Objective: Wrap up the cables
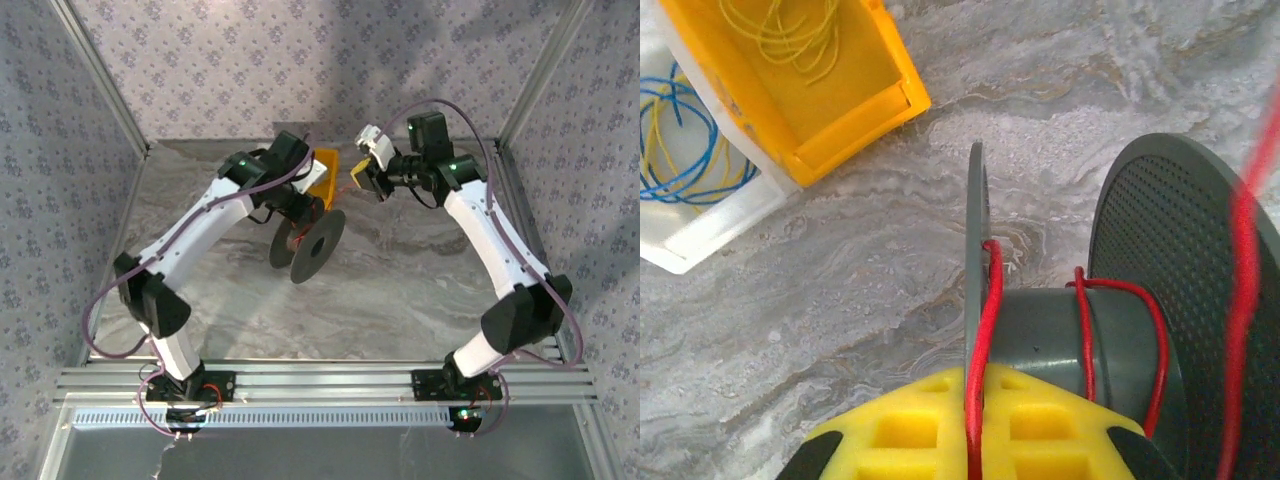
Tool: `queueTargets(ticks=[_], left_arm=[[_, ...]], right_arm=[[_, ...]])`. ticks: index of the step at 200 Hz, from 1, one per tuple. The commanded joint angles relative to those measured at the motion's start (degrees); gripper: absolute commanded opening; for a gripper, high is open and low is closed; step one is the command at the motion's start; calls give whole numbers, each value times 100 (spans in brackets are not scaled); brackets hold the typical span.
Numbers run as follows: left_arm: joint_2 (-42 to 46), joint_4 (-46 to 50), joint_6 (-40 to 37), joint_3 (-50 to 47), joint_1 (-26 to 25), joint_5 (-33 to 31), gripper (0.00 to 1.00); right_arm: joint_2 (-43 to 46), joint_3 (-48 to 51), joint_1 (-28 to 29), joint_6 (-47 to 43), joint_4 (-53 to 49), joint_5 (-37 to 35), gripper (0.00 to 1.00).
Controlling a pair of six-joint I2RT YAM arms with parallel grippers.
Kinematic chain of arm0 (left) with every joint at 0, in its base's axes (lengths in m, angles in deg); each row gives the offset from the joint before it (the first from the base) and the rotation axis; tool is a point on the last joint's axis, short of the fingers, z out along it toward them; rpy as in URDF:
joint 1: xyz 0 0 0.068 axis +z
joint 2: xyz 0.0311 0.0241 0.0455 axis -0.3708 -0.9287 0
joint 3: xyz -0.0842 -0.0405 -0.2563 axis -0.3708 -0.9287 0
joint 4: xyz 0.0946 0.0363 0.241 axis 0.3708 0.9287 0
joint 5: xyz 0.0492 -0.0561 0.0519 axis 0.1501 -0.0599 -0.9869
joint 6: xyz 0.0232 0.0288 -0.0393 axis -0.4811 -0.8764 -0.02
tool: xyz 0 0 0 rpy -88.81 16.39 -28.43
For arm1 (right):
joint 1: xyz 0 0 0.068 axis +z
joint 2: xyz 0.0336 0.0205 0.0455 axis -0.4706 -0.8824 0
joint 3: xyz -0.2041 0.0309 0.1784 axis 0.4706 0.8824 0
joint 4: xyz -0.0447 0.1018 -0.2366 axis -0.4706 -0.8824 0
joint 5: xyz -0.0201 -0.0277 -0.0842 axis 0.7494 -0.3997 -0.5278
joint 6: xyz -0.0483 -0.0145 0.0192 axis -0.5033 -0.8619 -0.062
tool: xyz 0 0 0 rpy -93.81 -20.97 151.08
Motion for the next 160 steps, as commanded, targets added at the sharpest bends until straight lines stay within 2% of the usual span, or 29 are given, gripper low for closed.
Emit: queueTargets(ticks=[1,32,61,89,116,160], left_arm=[[684,-93,-685,-465,-5,298,0],[1401,-622,-1117,-1091,4,507,0],[2025,-1350,-1359,-1498,23,886,0],[2234,-1793,-1344,-1557,97,1052,0],[2357,-2291,-1060,-1612,339,1441,0],[2657,-3712,-50,-1869,935,2650,0]], right_arm=[[-356,-339,-475,499,-35,1107,0],[-1089,-588,-861,978,-550,1956,0],[-1635,-642,-932,1282,-840,2605,0],[-2015,-576,-943,1426,-1011,3219,0],[-2071,-190,-923,1815,-683,3133,0],[-1910,615,-874,2896,542,2731,0]])
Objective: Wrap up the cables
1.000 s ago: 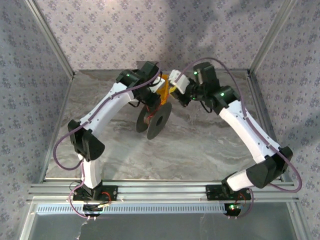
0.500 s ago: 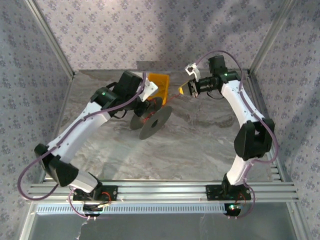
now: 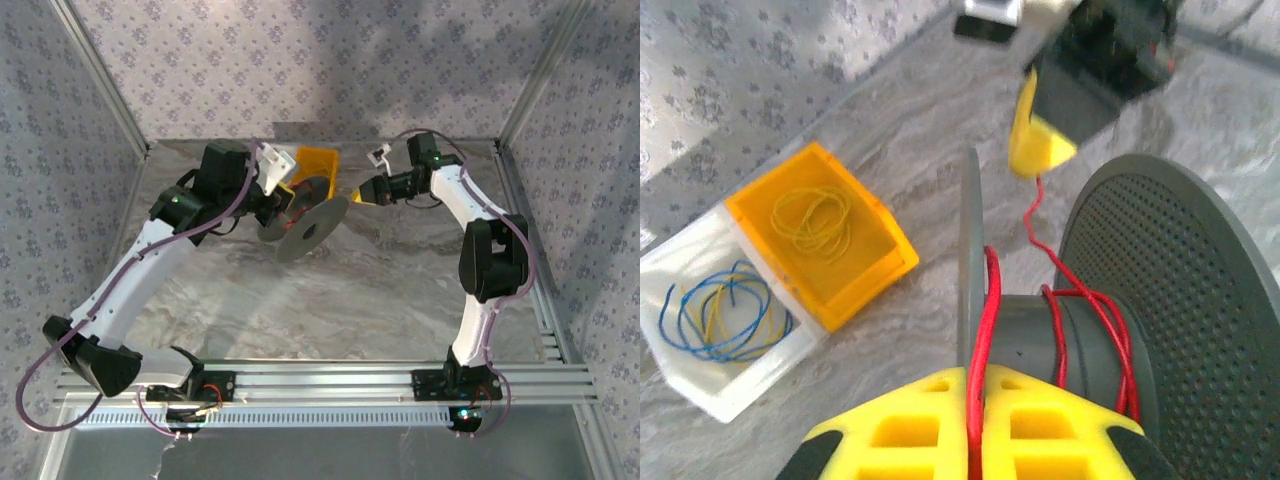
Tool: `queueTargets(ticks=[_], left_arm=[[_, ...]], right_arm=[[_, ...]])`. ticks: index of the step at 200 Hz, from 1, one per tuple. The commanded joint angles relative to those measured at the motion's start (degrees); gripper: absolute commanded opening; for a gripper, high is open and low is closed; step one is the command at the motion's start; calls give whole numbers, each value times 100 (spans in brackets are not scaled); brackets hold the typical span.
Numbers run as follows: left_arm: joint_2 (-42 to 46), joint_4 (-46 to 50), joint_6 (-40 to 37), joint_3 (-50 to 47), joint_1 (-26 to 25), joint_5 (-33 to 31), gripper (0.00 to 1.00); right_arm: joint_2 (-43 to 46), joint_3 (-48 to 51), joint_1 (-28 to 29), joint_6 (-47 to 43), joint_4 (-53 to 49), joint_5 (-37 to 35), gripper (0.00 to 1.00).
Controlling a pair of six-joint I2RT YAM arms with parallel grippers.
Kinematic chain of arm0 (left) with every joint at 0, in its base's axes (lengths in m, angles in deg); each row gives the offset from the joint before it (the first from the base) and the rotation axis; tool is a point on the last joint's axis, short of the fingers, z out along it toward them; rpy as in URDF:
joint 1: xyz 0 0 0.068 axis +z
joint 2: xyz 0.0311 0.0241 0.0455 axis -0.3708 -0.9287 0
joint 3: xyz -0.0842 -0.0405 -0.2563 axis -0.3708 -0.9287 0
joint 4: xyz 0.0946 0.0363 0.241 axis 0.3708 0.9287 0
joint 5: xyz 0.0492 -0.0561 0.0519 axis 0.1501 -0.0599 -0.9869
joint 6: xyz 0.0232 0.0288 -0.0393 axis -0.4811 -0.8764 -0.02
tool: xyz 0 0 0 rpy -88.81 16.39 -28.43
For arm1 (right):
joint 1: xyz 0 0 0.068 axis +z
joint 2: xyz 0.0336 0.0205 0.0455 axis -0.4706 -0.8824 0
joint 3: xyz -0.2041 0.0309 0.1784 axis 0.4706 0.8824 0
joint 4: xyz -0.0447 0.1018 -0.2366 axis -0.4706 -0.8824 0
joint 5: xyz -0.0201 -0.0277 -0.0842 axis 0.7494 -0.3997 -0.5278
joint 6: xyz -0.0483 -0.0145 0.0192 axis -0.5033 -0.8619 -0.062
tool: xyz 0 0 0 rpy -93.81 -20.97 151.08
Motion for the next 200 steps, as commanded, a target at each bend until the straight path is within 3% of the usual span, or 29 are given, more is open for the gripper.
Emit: queueTargets(ticks=[1,33,82,129,180,186,189,190,194,195,197,198,200], left_arm=[[473,-1524,744,-21,279,1163,0],[502,-2732,1682,-239,536,1647,0],[312,-3908,2777,-510,584,1578,0],[232,-3124,2458,-291,593,1293,0],[-166,-1082,1973,411,568,-151,0],[-244,-847,1966,505,566,-365,0],[-300,-721,1960,556,564,-466,0],[-315,-675,1957,584,564,-482,0],[-386,-499,1946,676,564,-636,0],[-407,-458,1945,696,564,-672,0],[-445,-371,1944,740,562,-743,0],[-463,-329,1949,764,558,-778,0],[-509,-248,1952,803,556,-855,0]], right_arm=[[111,337,-52,734,796,-358,0],[253,830,45,1408,1618,-592,0],[707,1259,261,2011,2436,-1118,0],[1223,1181,182,1465,1695,-1630,0],[2245,1243,69,1150,932,-2783,0],[2426,1309,66,1150,940,-2930,16],[2531,1346,65,1139,948,-3015,33],[2531,1346,65,1139,948,-3015,33],[2656,1382,71,1121,952,-3050,50],[2689,1395,72,1114,960,-3056,57],[2747,1411,72,1093,965,-3064,84],[2774,1418,77,1087,970,-3067,92],[2827,1430,75,1071,974,-3069,98]])
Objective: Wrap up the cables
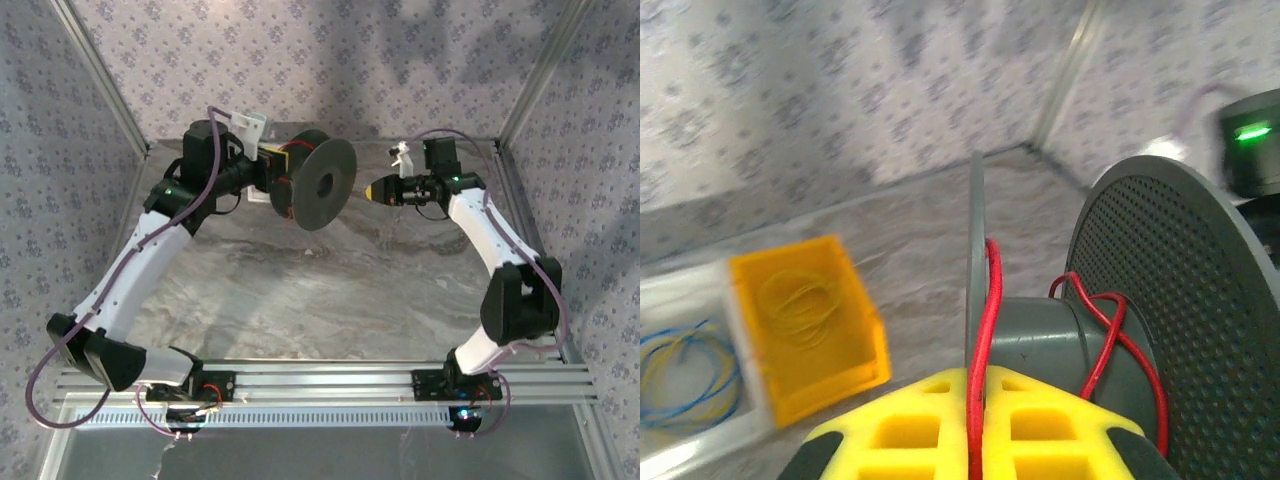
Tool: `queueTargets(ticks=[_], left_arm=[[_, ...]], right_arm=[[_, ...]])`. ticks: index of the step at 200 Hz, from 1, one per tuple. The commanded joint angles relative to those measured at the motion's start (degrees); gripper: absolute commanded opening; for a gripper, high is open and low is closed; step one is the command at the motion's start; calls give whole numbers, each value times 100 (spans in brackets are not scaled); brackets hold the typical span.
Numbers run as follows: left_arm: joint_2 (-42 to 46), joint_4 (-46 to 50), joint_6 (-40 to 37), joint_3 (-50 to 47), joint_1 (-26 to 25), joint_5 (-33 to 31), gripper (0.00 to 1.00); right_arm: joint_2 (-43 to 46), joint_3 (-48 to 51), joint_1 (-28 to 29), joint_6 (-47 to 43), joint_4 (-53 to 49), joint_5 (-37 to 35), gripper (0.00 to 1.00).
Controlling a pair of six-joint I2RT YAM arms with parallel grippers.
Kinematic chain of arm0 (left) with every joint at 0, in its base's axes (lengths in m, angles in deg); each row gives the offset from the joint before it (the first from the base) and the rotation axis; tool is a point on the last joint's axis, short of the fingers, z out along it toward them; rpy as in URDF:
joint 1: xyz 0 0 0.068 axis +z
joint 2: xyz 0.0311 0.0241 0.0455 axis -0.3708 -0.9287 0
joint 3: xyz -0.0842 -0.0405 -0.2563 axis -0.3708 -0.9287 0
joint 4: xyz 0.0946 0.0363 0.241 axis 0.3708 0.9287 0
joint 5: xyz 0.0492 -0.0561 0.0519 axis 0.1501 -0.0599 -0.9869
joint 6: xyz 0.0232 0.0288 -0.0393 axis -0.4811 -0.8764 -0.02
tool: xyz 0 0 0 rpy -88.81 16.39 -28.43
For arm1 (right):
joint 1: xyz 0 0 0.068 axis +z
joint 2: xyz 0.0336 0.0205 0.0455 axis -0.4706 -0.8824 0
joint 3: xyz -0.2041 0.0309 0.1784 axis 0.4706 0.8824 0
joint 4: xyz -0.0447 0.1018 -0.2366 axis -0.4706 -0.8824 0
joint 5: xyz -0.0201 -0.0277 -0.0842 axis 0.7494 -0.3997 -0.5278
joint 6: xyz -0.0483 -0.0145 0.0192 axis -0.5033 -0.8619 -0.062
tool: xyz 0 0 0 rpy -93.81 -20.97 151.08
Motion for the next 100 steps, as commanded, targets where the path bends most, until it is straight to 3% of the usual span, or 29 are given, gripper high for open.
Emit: queueTargets(ticks=[1,25,41,66,100], left_arm=[[-261,1005,-126,636,13,-1018,0],[-780,1970,-109,1206,-46,-1665,0],[-1185,2533,-181,1625,-155,-2112,0],[-1801,3288,-170,2274,-285,-2463,0],[-2472,3972,11,3092,-351,-2473,0]], right_arm=[[753,116,-5,-269,-262,-582,99],[1080,-156,142,-544,-678,-379,100],[1082,-695,483,-1128,-1560,-464,100],[1215,-1231,1554,-2162,-2120,-1655,100],[1686,-586,2858,-3373,-1196,-3123,100]])
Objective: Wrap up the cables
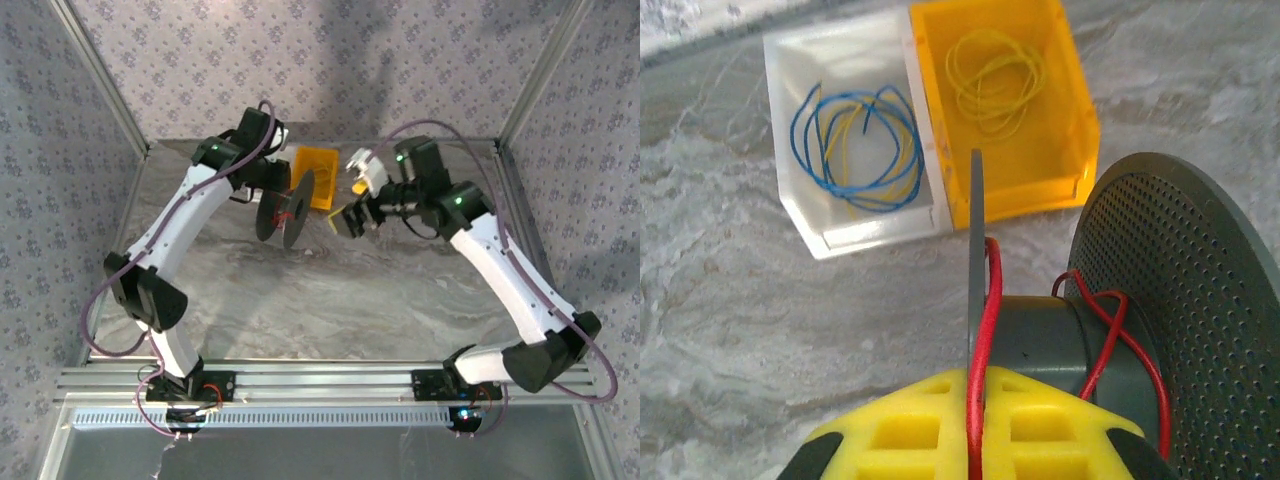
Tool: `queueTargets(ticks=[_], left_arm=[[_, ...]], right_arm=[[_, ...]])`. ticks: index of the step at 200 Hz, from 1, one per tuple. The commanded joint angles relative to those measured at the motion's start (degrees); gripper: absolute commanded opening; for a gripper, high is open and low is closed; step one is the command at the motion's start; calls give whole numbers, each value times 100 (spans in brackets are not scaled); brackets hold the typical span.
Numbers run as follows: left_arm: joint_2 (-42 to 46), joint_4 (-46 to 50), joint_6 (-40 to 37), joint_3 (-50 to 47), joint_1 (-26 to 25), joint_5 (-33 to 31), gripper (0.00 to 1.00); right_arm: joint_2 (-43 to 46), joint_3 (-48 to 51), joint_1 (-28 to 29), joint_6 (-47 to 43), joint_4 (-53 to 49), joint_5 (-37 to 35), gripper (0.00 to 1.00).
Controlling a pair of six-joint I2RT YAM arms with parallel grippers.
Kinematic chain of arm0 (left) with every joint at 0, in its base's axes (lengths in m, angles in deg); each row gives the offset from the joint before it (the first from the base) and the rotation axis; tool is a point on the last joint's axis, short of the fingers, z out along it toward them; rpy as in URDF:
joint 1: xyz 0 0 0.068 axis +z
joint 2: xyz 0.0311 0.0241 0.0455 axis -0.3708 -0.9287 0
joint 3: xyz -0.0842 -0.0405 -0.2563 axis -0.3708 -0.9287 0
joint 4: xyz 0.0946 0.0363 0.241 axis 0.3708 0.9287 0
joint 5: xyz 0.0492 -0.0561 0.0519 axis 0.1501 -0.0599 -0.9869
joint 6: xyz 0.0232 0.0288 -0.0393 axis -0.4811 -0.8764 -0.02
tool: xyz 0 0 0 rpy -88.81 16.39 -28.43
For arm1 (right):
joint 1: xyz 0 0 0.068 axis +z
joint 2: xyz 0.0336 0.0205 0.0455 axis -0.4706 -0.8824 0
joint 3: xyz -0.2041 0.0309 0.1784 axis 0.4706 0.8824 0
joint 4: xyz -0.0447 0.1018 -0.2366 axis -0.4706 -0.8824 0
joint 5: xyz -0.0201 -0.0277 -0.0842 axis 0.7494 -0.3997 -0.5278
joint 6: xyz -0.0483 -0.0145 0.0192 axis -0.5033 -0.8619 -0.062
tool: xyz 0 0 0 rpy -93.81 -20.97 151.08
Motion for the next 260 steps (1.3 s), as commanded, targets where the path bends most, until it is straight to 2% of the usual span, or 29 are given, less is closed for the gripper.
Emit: queueTargets(ticks=[1,15,42,87,129,214,243,260], left_arm=[[-218,728,160,769,-47,-196,0],[-503,1120,214,1168,-75,-143,0],[-876,1637,178,1716,-249,-358,0],[-947,1748,177,1797,-413,-517,0],[-973,1700,177,1746,-453,-449,0],[-1052,1619,159,1746,-484,-305,0],[-1057,1603,142,1754,-502,-287,0],[-1061,1608,125,1763,-509,-269,0]], right_arm=[[418,409,618,-1272,279,-1276,100],[576,697,896,-1548,672,-1463,100],[757,1137,1265,-2073,1287,-1757,93],[702,1386,1487,-2205,1938,-2053,79],[354,1122,1546,-2233,1861,-1852,73],[-280,702,1816,-2353,1711,-1961,62],[-448,582,1840,-2387,1612,-2011,54],[-529,539,1845,-2401,1568,-2025,45]])
